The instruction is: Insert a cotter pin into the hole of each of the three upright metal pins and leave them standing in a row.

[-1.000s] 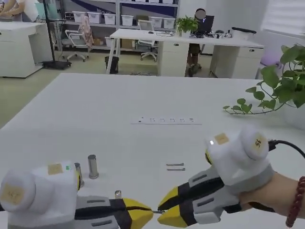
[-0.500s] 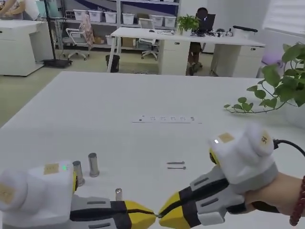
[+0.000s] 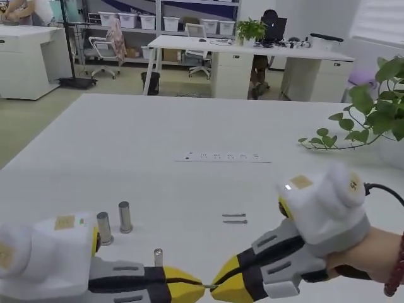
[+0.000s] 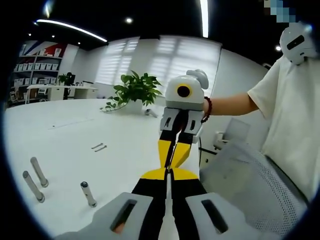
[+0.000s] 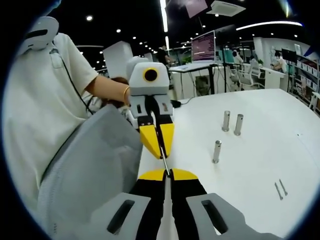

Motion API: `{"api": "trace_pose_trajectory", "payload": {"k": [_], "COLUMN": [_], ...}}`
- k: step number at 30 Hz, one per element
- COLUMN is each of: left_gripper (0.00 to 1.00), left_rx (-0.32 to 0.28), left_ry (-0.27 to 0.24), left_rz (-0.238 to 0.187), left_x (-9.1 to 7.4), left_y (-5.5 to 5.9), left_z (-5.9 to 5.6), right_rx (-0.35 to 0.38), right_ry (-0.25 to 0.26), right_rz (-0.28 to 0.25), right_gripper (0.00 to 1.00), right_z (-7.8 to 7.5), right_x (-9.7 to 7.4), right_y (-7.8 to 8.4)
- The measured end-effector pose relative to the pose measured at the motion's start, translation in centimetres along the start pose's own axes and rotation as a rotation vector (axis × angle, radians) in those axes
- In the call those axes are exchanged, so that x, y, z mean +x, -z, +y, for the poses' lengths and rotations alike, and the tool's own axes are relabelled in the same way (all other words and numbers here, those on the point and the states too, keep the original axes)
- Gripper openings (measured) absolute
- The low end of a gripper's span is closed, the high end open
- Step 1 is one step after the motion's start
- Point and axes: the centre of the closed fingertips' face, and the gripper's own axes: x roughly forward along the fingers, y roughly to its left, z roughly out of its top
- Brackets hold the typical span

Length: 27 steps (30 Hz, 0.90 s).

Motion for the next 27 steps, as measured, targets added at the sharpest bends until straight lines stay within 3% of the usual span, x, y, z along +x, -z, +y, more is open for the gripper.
{"api": "trace_pose_trajectory", "payload": {"k": [6, 16, 27], "left_gripper": [0.00, 0.00, 0.02], "left_rx": [0.003, -0.002, 0.033], "left_ry": [0.006, 0.003, -0.068], "left_rz": [0.011, 0.023, 0.034], "left_x": [0.0, 0.1, 0.1], "left_y": [0.2, 0.4, 0.7], "left_z": [-0.1, -0.2, 1.0], "right_rx": [0.027, -0.014, -0.081], "right_ry": [-0.012, -0.013, 0.024], "right_rz": [-0.015, 0.001, 0.022], "right_gripper": [0.06, 0.04, 0.02], "right_z": [0.2, 0.4, -0.4], "right_x": [-0.1, 0.1, 0.2], "right_y": [-0.3, -0.2, 0.0]}}
